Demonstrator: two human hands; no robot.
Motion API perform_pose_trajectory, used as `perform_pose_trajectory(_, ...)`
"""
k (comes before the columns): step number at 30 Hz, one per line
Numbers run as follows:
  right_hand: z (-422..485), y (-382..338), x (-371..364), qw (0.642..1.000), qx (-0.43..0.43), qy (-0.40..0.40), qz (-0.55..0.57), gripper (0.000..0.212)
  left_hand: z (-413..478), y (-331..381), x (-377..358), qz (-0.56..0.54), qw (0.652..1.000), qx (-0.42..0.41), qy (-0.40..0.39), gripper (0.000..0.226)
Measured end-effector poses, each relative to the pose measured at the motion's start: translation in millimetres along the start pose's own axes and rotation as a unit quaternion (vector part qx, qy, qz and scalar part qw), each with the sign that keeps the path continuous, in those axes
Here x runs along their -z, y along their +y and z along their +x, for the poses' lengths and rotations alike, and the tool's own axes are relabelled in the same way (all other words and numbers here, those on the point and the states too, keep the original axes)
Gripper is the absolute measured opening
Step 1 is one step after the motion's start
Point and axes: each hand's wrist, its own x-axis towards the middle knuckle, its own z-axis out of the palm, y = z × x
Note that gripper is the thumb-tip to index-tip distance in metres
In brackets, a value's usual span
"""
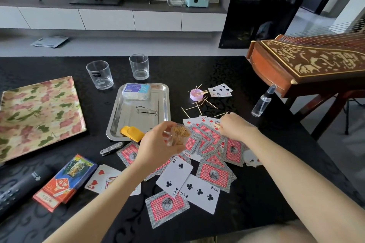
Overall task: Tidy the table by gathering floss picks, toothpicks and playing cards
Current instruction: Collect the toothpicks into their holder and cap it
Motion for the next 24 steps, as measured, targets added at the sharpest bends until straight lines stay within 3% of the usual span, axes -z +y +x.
perform_pose_trajectory(5, -7.2, 5.8, -10.7, 0.988, -0.021, 0.123, 0.090, 0.042, 0.9, 1.8, -11.9, -0.002, 1.000, -0.004, -0.007, 0.063)
perform_pose_trajectory(7, -13.0, 6.2, -8.1, 0.967, -0.029, 0.174, 0.185, 0.029, 0.7, 2.7, -17.4, -0.006, 1.000, -0.005, -0.013, 0.063)
perform_pose_trajectory(9, -24.8, -0.9, 2.3, 0.911, -0.044, 0.191, 0.363, 0.019, 0.9, 4.5, -23.3, -0.012, 1.000, -0.003, -0.018, 0.064)
perform_pose_trajectory(12, -53.0, -23.1, 20.6, 0.765, -0.053, 0.150, 0.624, 0.022, 0.5, 8.5, -33.0, -0.040, 0.999, 0.000, -0.024, 0.064)
perform_pose_trajectory(16, -75.6, -51.3, 25.9, 0.693, -0.048, 0.150, 0.704, 0.015, -3.4, 18.2, -43.3, -0.078, 0.997, -0.018, -0.017, 0.064)
perform_pose_trajectory(21, -81.3, -61.6, 13.1, 0.686, -0.051, 0.202, 0.698, 0.007, -7.9, 28.0, -49.5, -0.092, 0.995, -0.039, -0.004, 0.064)
perform_pose_trajectory(22, -81.8, -61.7, 9.1, 0.694, -0.045, 0.211, 0.687, 0.009, -8.3, 28.9, -50.6, -0.083, 0.996, -0.045, -0.005, 0.065)
perform_pose_trajectory(24, -81.9, -61.2, -0.4, 0.746, -0.018, 0.247, 0.618, 0.011, -9.2, 31.2, -51.6, -0.067, 0.996, -0.054, -0.002, 0.065)
